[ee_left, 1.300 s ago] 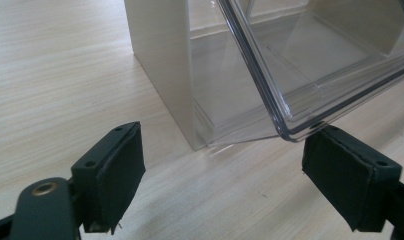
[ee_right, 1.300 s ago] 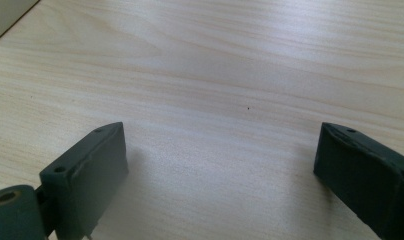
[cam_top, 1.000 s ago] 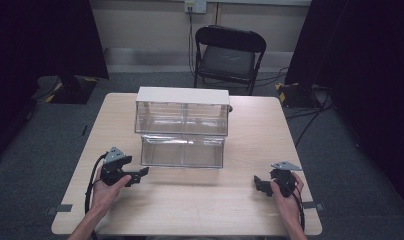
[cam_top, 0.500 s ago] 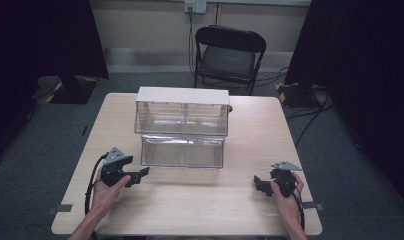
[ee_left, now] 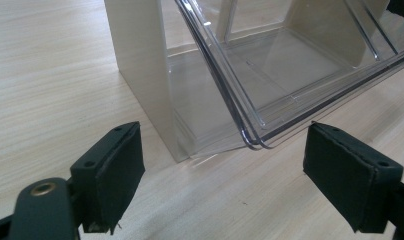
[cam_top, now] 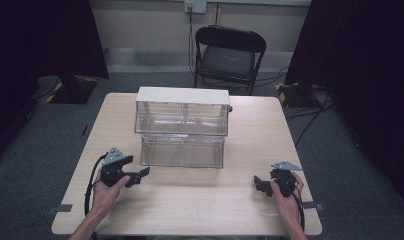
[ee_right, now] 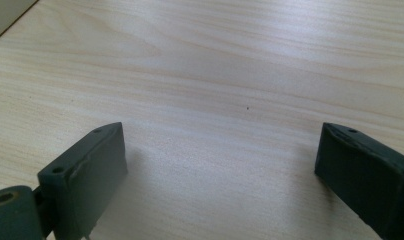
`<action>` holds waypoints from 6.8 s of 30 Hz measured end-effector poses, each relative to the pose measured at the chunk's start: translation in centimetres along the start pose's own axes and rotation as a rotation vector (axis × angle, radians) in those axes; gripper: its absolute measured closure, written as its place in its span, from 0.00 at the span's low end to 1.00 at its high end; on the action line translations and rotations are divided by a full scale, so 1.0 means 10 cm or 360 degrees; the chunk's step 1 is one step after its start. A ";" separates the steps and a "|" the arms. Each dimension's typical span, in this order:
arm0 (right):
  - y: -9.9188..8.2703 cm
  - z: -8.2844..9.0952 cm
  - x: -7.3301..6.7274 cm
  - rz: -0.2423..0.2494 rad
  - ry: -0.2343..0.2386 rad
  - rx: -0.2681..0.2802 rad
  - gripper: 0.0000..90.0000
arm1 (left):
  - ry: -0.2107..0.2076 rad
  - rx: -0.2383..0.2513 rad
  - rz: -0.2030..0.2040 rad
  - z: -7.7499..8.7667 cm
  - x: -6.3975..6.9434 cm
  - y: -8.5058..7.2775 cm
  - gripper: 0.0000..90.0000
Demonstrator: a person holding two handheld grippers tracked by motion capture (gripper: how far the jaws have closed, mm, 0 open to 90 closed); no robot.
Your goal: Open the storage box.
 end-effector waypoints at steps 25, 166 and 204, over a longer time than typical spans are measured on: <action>0.00 0.00 0.00 0.0000 -0.0001 -0.0003 0.05 | -0.0007 0.0006 0.0028 -0.02 0.03 0.06 0.18; 0.00 -0.01 0.00 -0.0002 -0.0003 -0.0003 0.05 | 0.0007 0.0126 -0.0059 -0.02 0.20 0.64 0.18; 0.00 -0.01 0.00 -0.0005 0.0001 -0.0009 0.04 | 0.0003 0.0176 -0.0049 0.00 0.23 0.77 0.17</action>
Point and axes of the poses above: each handheld gripper's, and its own axes: z roughly backward along the jaws, y roughly out of its top, x roughly to its right, the point moved 6 cm from there along -z, roughly forward along the jaws, and after that the axes turned 4 degrees about z, right-handed, at the moved point
